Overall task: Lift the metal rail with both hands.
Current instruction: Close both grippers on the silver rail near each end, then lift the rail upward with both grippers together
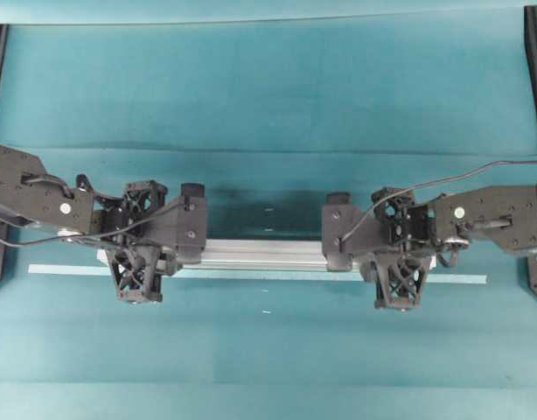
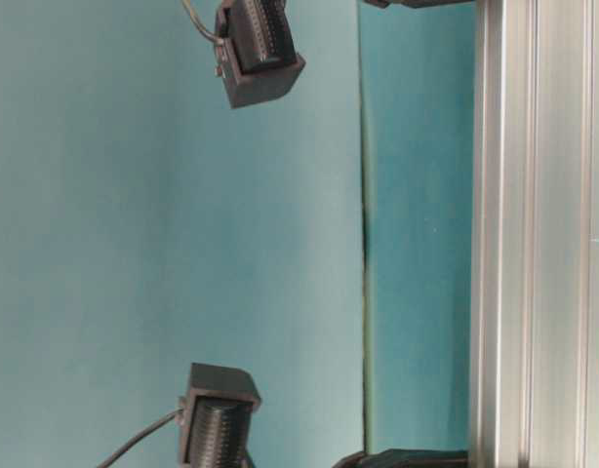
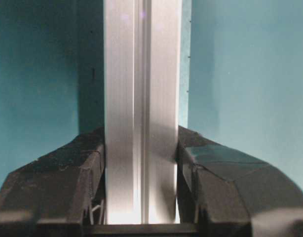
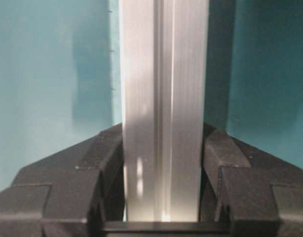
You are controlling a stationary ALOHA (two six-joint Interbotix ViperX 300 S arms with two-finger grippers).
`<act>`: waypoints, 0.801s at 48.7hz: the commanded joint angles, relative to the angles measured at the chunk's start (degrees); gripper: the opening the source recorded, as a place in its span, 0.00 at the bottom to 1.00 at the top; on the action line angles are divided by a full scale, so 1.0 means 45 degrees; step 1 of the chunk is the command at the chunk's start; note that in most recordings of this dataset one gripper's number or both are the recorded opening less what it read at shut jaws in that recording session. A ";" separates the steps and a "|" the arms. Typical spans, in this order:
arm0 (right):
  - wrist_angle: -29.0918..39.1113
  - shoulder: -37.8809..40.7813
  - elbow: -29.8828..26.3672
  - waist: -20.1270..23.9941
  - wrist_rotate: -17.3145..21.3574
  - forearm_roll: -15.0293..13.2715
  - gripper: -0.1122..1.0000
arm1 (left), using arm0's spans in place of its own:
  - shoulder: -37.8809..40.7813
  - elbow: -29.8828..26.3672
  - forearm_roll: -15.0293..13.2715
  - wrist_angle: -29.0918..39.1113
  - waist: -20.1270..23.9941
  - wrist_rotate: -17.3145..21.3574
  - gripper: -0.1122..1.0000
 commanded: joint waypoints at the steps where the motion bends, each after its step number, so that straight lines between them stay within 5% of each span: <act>1: 0.0703 -0.0625 -0.0508 -0.0020 0.0059 0.0039 0.43 | -0.0801 -0.0508 0.0020 0.0352 0.0000 0.0020 0.36; 20: 0.5898 -0.2988 -0.3145 -0.0352 0.0664 0.0039 0.43 | -0.3086 -0.2969 0.0020 0.5234 0.0000 0.0059 0.36; 39: 0.9688 -0.3379 -0.6016 -0.0352 0.1289 0.0059 0.43 | -0.3770 -0.5977 0.0020 0.8809 0.0000 0.0078 0.36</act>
